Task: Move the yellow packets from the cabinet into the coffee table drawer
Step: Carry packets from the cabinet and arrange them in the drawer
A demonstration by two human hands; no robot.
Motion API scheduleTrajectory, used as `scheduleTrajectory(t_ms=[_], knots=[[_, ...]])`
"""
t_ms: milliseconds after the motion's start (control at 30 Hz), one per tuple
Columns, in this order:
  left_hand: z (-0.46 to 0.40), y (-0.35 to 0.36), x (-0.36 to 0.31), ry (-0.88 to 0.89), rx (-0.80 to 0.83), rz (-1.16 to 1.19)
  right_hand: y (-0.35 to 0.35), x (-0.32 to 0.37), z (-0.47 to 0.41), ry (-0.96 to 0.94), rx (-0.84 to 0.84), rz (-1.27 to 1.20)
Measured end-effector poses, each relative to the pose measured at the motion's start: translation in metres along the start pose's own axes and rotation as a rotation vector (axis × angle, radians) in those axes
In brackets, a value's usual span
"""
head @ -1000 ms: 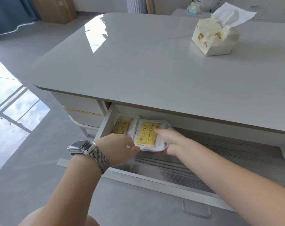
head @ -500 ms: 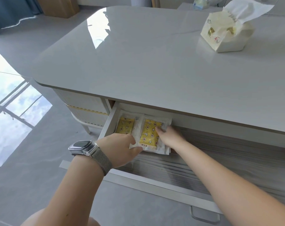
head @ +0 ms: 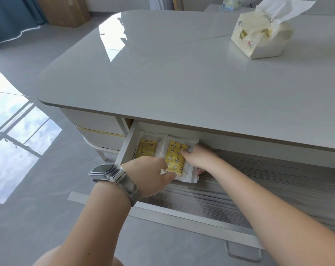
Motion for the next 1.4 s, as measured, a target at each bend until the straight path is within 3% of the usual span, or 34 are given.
scheduleTrajectory(t_ms=[133,233,433,633,967,1100,1300,1400], knots=[[-0.002,0.003,-0.007,0.027,-0.004,0.016,-0.018,-0.002,0.018,-0.032,-0.075,0.254],[-0.006,0.009,-0.011,0.028,0.012,0.024,-0.03,-0.01,0.027,0.009,-0.077,0.312],[-0.01,0.002,-0.03,0.001,-0.116,0.049,-0.067,-0.047,0.073,0.118,0.096,0.403],[0.017,-0.039,-0.075,0.055,0.087,0.059,-0.141,-0.084,0.15,0.237,0.102,0.37],[0.149,-0.204,-0.128,0.109,0.144,0.053,-0.278,-0.044,0.329,0.314,0.076,0.236],[0.222,-0.227,-0.14,0.097,0.26,0.047,-0.307,-0.035,0.402,0.302,0.117,0.222],[0.299,-0.237,-0.178,0.042,0.163,0.177,-0.331,-0.029,0.477,0.214,0.082,0.233],[0.335,-0.234,-0.189,0.005,0.234,0.118,-0.343,-0.023,0.507,0.194,0.077,0.254]])
Point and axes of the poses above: each hand's wrist, its own z-axis away from the middle knuckle, its own y-axis out of the palm, x = y × z, the point moved 3 cm from there along -z, towards the middle knuckle, and after that the axes turned 8 degrees about y, right-handed, at the moved point
